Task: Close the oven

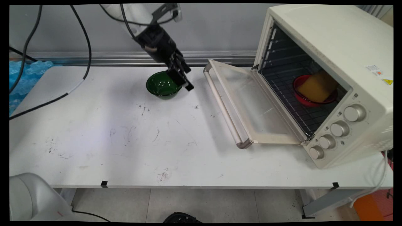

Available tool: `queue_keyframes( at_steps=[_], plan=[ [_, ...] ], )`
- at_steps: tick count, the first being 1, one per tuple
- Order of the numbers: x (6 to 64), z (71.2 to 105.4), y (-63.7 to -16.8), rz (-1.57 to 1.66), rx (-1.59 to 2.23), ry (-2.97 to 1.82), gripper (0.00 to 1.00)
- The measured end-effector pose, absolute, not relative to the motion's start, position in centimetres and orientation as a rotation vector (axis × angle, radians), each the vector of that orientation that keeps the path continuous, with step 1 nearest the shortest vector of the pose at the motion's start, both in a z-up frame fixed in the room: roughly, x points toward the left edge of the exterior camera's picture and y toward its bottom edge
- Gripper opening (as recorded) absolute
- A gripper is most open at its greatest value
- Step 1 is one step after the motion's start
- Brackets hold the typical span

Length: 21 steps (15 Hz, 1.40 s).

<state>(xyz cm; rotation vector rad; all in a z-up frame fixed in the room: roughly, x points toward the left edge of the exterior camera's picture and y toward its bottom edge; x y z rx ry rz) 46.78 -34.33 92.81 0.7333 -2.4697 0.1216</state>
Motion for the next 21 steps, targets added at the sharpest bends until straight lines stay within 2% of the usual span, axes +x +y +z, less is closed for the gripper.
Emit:
queue_keyframes(
  at_steps=[12,20,21],
  plan=[
    [42.8,84.7,-33.9,0.115,0.794,-2.495,1.0],
    [40.3,80.8,-35.0,0.118,0.804,-2.469,1.0],
    [40.0,80.4,-35.1,0.119,0.802,-2.465,0.0]
  ],
)
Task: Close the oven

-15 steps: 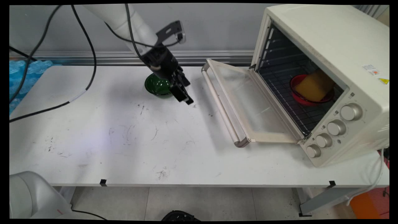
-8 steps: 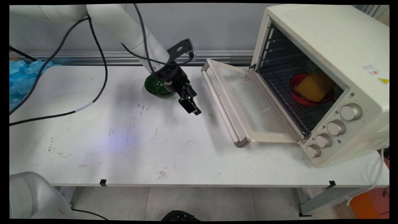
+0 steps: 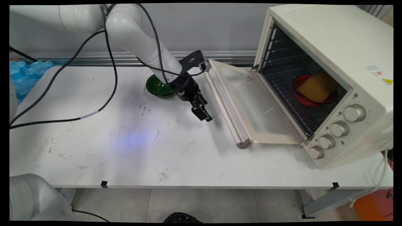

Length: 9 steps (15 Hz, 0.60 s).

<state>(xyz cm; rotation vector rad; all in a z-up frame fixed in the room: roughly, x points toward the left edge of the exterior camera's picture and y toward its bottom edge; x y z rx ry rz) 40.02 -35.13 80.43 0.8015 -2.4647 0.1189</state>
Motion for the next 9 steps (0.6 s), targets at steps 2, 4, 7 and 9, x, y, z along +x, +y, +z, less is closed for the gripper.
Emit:
queue_keyframes(
  at_steps=[2,4,7,9],
  plan=[
    [39.4,79.8,-35.4,0.12,0.797,-2.458,0.0],
    [38.9,79.2,-35.5,0.12,0.792,-2.452,0.0],
    [38.1,78.4,-35.8,0.121,0.79,-2.441,0.0],
    [37.7,77.9,-35.9,0.123,0.796,-2.43,0.0]
  ],
)
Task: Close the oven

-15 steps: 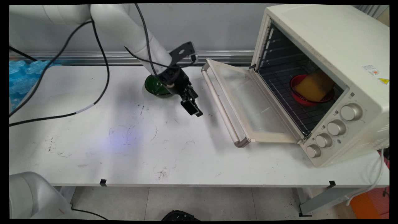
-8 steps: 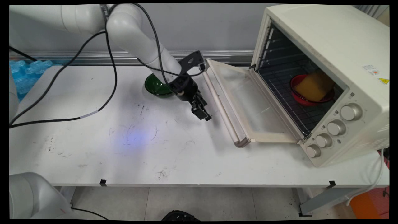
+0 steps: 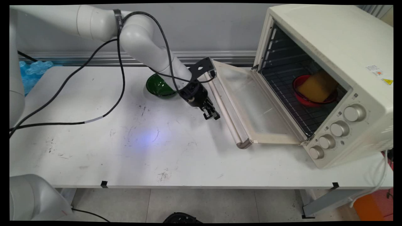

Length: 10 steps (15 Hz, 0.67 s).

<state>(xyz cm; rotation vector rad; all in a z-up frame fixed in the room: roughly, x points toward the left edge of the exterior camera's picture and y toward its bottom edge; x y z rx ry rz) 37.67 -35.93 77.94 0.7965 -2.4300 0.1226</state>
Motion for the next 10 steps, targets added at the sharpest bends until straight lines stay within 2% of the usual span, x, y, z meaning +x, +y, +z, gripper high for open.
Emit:
queue_keyframes(
  at_steps=[10],
  plan=[
    [36.4,76.8,-36.5,0.136,0.831,-2.379,0.0]
  ],
)
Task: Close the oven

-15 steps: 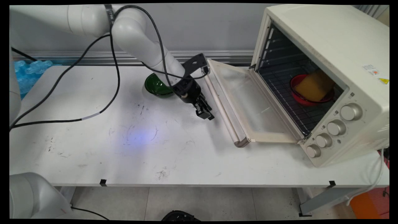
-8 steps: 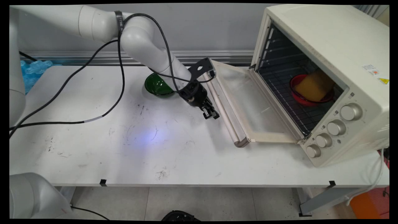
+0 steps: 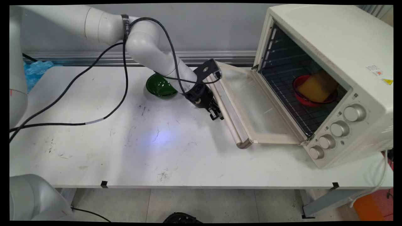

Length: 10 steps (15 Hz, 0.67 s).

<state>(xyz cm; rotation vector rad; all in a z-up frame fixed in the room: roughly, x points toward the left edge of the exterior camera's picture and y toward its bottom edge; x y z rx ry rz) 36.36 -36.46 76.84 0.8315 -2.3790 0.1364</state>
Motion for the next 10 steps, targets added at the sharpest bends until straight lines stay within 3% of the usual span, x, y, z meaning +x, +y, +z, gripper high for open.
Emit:
queue_keyframes(
  at_steps=[10],
  plan=[
    [35.8,78.2,-37.4,0.168,0.821,-2.333,0.0]
  ],
)
